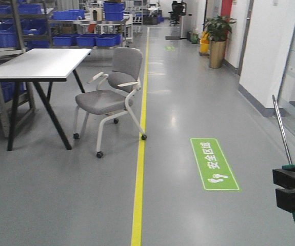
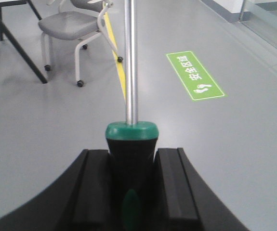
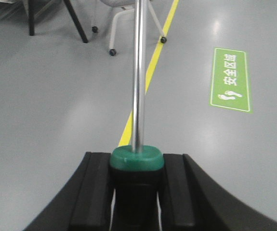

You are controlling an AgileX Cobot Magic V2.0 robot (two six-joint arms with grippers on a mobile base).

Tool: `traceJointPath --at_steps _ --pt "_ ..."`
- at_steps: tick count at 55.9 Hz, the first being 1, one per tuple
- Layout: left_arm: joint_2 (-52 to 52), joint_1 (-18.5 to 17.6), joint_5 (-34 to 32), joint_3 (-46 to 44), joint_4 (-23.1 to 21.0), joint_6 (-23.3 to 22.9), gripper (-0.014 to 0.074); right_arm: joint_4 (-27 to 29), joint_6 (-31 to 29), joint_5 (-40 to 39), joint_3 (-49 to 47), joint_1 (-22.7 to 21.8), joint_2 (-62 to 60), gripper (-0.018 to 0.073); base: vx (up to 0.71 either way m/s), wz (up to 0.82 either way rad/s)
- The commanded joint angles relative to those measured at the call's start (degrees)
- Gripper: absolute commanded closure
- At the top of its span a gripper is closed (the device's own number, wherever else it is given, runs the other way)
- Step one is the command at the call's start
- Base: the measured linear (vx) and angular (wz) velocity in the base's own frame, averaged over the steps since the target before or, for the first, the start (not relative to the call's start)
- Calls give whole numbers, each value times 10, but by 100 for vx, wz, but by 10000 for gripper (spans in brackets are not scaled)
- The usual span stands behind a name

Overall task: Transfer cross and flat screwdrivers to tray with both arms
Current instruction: 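Hold both screwdrivers upright while the base drives to the roller shelf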

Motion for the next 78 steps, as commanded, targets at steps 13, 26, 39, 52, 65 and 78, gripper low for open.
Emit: traceJointPath --at_steps 13,26,39,52,65,78 --pt "-5 0 -48 -17 10 -6 596 -6 -2 -49 -19 1 -8 567 30 -16" --pt "-5 0 -48 -17 10 -6 596 -6 -2 -49 -19 1 -8 567 36 -4" --pt "-5 0 -48 -17 10 -6 596 -6 -2 -49 -19 1 -8 567 42 10" --pt "-5 0 -48 -17 10 -6 596 -6 -2 -49 -19 1 -8 567 46 16" --pt "-5 0 -48 -17 10 -6 596 -6 -2 -49 -19 1 -8 567 48 25" --pt "-5 0 -48 -17 10 -6 596 -6 -2 -49 -19 1 -8 567 48 37"
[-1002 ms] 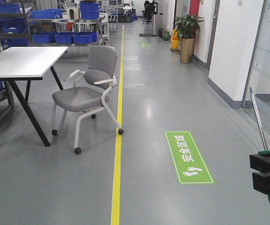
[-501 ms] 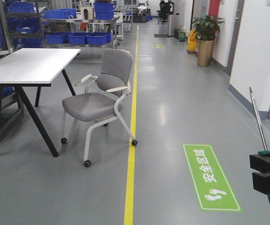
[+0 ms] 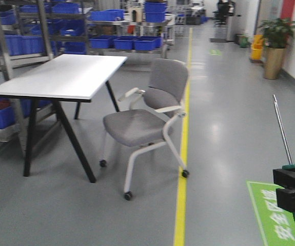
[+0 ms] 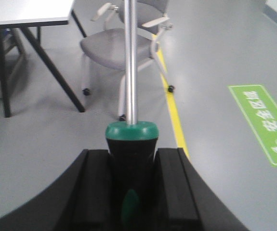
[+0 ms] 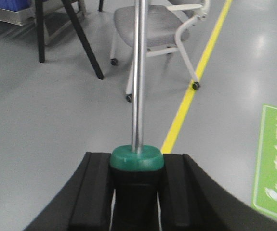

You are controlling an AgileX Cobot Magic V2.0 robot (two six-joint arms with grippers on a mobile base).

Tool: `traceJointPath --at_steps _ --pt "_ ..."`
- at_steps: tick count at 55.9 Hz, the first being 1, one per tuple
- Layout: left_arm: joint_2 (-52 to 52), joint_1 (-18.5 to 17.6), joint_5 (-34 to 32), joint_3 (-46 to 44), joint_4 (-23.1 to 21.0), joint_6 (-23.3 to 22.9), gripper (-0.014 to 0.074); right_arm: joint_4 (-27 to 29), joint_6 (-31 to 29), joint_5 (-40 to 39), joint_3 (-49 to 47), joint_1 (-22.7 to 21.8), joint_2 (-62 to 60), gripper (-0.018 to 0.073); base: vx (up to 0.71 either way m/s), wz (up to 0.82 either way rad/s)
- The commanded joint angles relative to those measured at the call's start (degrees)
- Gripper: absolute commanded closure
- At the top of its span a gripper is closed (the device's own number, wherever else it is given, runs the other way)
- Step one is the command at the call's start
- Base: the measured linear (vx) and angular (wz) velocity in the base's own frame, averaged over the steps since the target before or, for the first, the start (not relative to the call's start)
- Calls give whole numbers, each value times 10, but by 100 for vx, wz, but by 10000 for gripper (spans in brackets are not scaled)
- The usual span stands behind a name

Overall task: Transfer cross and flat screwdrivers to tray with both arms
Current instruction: 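Hold both screwdrivers upright while the base drives to the roller shelf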

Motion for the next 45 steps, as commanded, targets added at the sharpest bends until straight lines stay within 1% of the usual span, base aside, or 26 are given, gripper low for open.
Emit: traceJointPath --at_steps 1,14,45 --pt "-5 0 -48 -17 10 -6 596 -6 -2 -49 -19 1 -8 567 49 45" --pt "-5 0 -48 -17 10 -6 596 -6 -2 -49 -19 1 -8 567 50 55" --pt "-5 0 -49 -17 10 -6 596 -6 -2 -49 -19 1 -8 567 52 67"
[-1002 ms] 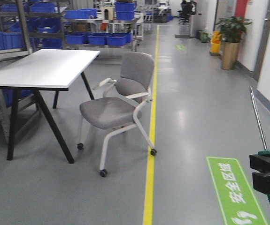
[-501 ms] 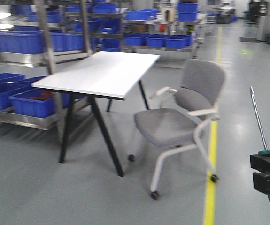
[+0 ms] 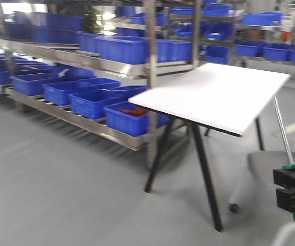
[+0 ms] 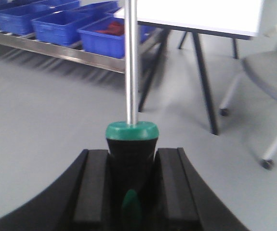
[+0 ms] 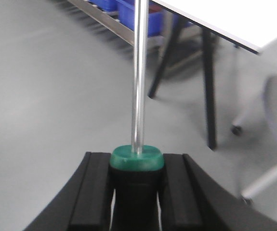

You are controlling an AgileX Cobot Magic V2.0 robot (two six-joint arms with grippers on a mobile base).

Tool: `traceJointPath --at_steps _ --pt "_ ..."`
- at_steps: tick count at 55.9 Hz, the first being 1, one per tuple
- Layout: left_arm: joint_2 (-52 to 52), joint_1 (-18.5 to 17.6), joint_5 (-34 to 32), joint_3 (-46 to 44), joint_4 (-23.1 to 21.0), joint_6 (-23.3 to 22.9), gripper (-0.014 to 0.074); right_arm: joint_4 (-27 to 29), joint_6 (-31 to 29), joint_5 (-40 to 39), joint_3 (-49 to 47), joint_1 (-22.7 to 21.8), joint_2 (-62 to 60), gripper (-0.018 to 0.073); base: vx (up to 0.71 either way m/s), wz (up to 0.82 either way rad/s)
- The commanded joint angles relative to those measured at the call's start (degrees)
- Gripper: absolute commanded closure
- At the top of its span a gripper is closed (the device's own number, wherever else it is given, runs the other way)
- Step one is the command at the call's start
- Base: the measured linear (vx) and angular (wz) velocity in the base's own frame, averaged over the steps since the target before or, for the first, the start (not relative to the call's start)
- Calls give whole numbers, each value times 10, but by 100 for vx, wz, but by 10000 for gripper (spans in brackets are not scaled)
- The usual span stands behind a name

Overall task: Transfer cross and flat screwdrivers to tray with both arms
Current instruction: 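Hold both screwdrivers upright while the base drives to the roller shelf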

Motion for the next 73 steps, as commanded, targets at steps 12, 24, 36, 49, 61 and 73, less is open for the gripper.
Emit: traceJointPath --at_steps 12,24,36,49,61,73 --pt "-5 0 -48 -17 10 -6 596 -5 -2 -49 -19 1 -8 567 54 63" --pt "-5 0 -48 -17 10 -6 596 -5 -2 -48 -19 1 -8 567 54 60" --pt "-5 0 -48 -17 10 -6 596 -5 -2 -49 -19 1 -8 567 54 56" --pt "-5 0 -48 -17 10 -6 596 -5 -2 -49 -19 1 -8 567 56 54" --pt "-5 0 -48 -17 10 -6 596 -5 -2 -49 -19 1 -8 567 57 52" --pt "-5 0 -48 -17 10 -6 596 -5 -2 -49 -19 1 -8 567 59 46"
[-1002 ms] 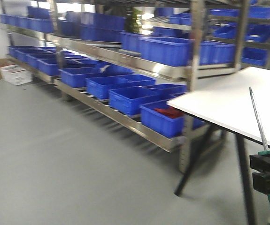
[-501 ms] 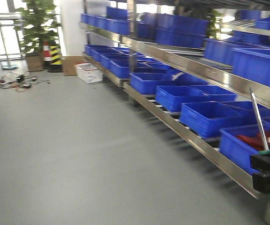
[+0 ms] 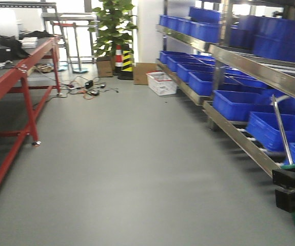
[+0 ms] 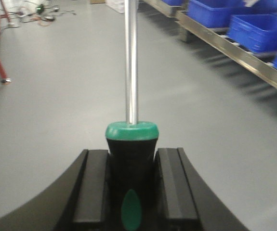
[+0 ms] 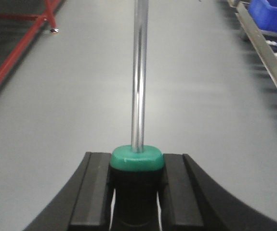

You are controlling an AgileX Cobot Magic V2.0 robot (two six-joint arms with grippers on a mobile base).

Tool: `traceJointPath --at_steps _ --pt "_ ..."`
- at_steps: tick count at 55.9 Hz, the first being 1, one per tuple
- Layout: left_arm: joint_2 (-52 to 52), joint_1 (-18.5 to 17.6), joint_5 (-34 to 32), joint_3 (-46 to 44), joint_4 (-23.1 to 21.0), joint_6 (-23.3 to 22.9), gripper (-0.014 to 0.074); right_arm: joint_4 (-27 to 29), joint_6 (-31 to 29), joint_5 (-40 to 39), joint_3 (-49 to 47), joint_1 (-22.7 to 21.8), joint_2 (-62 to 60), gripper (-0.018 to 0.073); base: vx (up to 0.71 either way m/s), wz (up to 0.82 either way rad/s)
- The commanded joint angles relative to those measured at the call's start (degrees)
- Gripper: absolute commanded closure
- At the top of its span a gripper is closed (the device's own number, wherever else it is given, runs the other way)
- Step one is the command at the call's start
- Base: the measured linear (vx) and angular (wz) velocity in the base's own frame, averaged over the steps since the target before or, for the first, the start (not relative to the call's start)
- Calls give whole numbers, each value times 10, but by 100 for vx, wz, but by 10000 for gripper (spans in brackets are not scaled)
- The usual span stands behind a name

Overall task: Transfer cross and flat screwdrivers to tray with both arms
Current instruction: 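Hold both screwdrivers upright while the base drives to the roller shelf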

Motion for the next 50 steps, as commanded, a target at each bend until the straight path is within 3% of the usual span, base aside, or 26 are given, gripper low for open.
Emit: traceJointPath --at_steps 1,50 --pt "-5 0 -49 -17 10 -6 596 -5 -2 -49 -19 1 -8 567 60 39" --pt "-5 0 -48 -17 10 -6 596 -5 -2 -49 -19 1 -8 567 60 17"
